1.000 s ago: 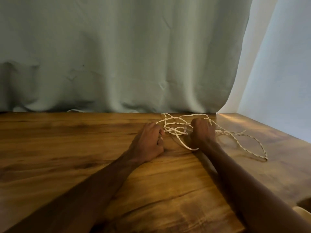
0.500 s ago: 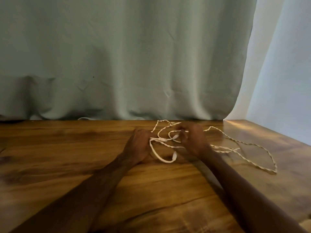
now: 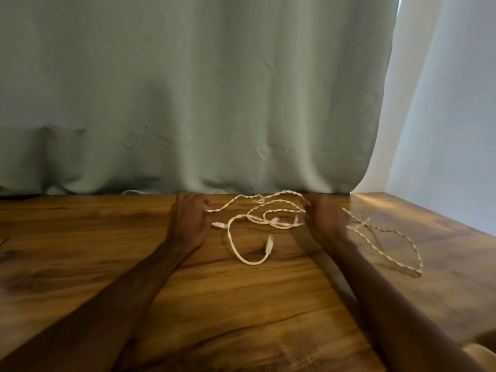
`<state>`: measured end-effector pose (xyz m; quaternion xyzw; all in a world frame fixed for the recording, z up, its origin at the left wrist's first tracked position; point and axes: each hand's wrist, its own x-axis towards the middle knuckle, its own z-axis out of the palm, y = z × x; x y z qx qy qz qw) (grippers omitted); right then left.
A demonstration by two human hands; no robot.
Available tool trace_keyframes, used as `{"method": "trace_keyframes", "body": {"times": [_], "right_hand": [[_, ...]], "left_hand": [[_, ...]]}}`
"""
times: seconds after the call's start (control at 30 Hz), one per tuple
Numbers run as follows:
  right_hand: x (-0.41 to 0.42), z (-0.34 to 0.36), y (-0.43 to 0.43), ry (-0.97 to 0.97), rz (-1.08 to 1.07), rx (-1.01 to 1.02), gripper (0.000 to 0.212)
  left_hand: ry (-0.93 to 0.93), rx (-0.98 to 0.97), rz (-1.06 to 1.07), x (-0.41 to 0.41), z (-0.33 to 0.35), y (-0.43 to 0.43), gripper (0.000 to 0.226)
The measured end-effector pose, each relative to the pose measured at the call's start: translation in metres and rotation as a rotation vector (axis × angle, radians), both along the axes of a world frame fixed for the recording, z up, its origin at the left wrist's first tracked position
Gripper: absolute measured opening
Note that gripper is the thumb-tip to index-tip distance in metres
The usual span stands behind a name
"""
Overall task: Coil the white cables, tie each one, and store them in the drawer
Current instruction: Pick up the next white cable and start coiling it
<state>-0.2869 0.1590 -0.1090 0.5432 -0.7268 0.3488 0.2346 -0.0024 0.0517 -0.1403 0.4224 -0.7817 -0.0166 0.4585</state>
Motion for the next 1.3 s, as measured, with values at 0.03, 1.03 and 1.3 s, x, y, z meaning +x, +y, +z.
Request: {"method": "trace_keyframes", "body": {"times": [0.03,1.03,1.3], "right_hand": [[0.008,0.004,0.0,0.091,0.007,-0.07,0.013],[0.062,0.002,-0.002,0.138,0.507,-0.236,0.017],[0.066,-0.014,-0.009,0.148,0.561,-0.016,0.049]], "left_hand": [[0.055,-0.066,-0.047,-0.003,0.002,0.004,0.027],[-0.291,0.287,-0.327,-0.016,0.052,0.048,0.026],[-0.288,0.062,-0.21,0.064,0.042,0.008,0.009]]}}
